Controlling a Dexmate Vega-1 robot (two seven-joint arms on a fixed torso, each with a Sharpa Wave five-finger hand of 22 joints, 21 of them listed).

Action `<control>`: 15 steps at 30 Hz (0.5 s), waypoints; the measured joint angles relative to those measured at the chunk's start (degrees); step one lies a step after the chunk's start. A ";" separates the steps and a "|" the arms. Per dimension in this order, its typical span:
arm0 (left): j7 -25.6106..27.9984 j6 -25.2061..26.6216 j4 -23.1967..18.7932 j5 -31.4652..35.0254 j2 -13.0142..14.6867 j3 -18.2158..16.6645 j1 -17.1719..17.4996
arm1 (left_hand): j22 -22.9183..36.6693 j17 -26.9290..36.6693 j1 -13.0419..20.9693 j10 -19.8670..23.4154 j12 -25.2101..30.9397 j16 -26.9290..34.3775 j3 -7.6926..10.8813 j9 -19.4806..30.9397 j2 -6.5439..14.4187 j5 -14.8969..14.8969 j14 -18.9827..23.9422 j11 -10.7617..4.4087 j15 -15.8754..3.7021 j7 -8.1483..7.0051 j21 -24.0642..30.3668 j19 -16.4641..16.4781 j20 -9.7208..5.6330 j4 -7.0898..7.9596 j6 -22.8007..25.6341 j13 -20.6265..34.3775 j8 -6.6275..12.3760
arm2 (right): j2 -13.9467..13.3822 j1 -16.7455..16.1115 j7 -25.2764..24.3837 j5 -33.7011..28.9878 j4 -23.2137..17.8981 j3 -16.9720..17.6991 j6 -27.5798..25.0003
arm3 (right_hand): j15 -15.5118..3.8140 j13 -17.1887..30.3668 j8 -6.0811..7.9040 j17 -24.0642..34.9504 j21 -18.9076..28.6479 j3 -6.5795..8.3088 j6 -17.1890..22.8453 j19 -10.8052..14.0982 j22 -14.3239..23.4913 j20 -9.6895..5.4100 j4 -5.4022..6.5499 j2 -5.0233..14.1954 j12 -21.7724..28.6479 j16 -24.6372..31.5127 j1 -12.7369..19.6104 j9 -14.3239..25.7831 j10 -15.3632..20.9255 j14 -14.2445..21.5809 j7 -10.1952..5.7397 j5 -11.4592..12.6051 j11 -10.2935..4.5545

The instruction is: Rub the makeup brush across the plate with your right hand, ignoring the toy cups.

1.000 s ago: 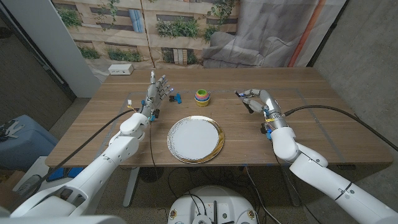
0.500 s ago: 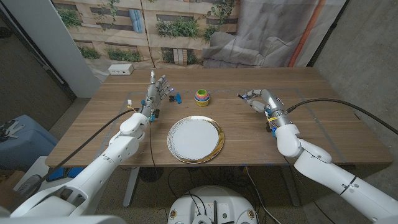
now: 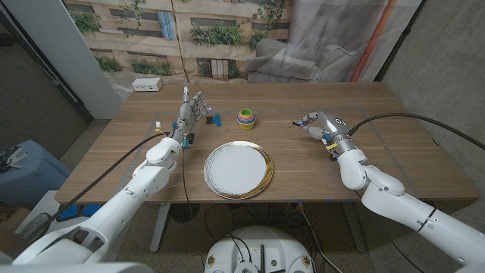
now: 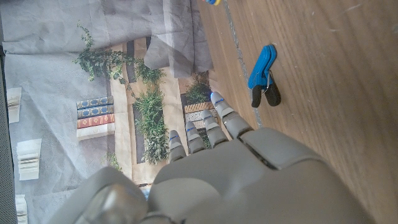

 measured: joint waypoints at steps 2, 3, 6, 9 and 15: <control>0.00 0.00 0.00 0.00 0.00 0.00 0.00 | 0.00 0.00 0.00 0.00 0.00 0.00 0.00 0.00 0.00 0.00 0.00 0.00 0.00 0.00 0.00 0.00 0.00 0.00 0.00 0.00 0.00 | 0.00 0.00 0.71 -1.19 0.00 0.00 -0.49 | 0.00 0.00 -0.01 0.00 0.00 0.00 0.00 0.00 0.00 0.00 0.00 0.00 0.00 0.00 0.00 0.00 0.00 0.00 0.00 -0.05 0.00; 0.01 0.00 0.00 0.00 -0.01 0.00 0.00 | 0.00 0.00 0.00 0.00 0.00 0.00 0.00 0.00 0.00 0.00 0.00 0.00 0.00 0.00 0.00 0.00 0.00 0.00 0.00 0.00 0.00 | -0.84 0.99 1.19 -2.06 0.36 -1.45 -0.84 | 0.00 0.00 -0.05 0.00 0.00 0.00 0.00 0.00 0.00 0.00 0.00 0.00 0.00 0.00 0.00 0.00 0.00 0.00 0.00 -0.05 0.00; 0.02 0.00 0.00 0.00 -0.02 0.01 -0.01 | 0.00 0.00 0.00 0.00 0.00 0.00 0.00 0.00 0.00 0.00 0.00 0.00 0.00 0.00 0.00 0.00 0.00 0.00 0.00 0.00 0.00 | -1.25 1.57 2.26 -3.97 0.59 -2.34 -1.46 | 0.00 0.00 -0.05 0.00 0.00 0.00 0.00 0.00 0.00 0.00 0.00 0.00 0.00 0.00 0.01 0.00 0.00 0.00 0.00 -0.06 0.00; 0.02 0.00 0.00 0.01 -0.02 0.01 -0.01 | 0.00 0.00 0.00 0.00 0.00 0.00 0.00 0.00 0.00 0.00 0.00 0.00 0.00 0.00 0.00 0.00 0.00 0.00 0.00 0.00 0.00 | -1.67 2.25 3.18 -5.79 0.92 -3.39 -2.00 | 0.00 -0.01 -0.06 0.00 0.00 0.00 0.00 0.00 0.00 0.00 0.00 -0.01 0.00 0.00 0.01 0.00 0.00 0.00 0.00 -0.06 0.00; 0.03 0.00 0.00 0.02 -0.03 0.01 -0.02 | 0.00 0.00 0.00 0.00 0.00 0.00 0.00 0.00 0.00 0.00 0.00 0.00 0.00 0.00 0.00 0.00 0.00 0.00 0.00 0.00 0.00 | -1.91 3.43 5.12 -9.21 1.69 -5.25 -2.93 | 0.00 -0.02 -0.21 -0.01 0.00 0.25 0.00 0.00 0.00 0.00 -0.25 -0.01 0.00 0.00 0.01 0.00 0.00 0.00 0.00 0.11 0.00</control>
